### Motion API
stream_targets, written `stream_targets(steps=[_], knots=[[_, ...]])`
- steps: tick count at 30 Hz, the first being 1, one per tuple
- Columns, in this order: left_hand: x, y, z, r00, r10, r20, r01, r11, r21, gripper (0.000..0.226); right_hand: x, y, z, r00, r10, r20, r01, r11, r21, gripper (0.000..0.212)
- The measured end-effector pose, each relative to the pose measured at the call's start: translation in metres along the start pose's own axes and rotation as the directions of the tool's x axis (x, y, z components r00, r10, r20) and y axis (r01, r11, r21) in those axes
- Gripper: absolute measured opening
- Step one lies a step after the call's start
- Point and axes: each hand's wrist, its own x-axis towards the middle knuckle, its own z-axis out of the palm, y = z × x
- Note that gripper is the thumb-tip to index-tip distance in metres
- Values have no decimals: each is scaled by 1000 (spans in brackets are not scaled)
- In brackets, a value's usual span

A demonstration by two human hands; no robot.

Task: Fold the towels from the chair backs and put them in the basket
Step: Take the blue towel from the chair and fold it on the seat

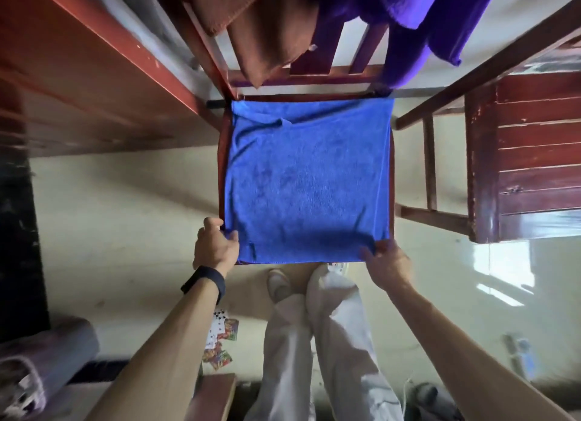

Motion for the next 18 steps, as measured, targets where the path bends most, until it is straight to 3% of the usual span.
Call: stream_targets(steps=[4,6,9,11,13,18], knots=[[3,4,0,997,-72,20,74,995,-71,23,5,-2,7,998,16,-61,-14,999,35,25],[2,6,-5,993,-95,67,107,971,-215,13,7,-8,5,998,46,-47,-42,996,75,20],[-10,5,-22,969,-153,192,234,810,-537,7,5,-13,-9,997,79,-27,-72,978,197,15],[-18,-2,-37,964,-163,212,261,745,-614,6,3,-9,-23,995,102,-13,-94,953,289,8],[-26,-11,-44,965,-160,208,256,740,-622,6,2,2,-35,994,106,-23,-93,941,326,7],[-45,-29,-17,974,-123,188,197,871,-450,11,3,23,-28,994,99,-45,-85,966,245,7]])
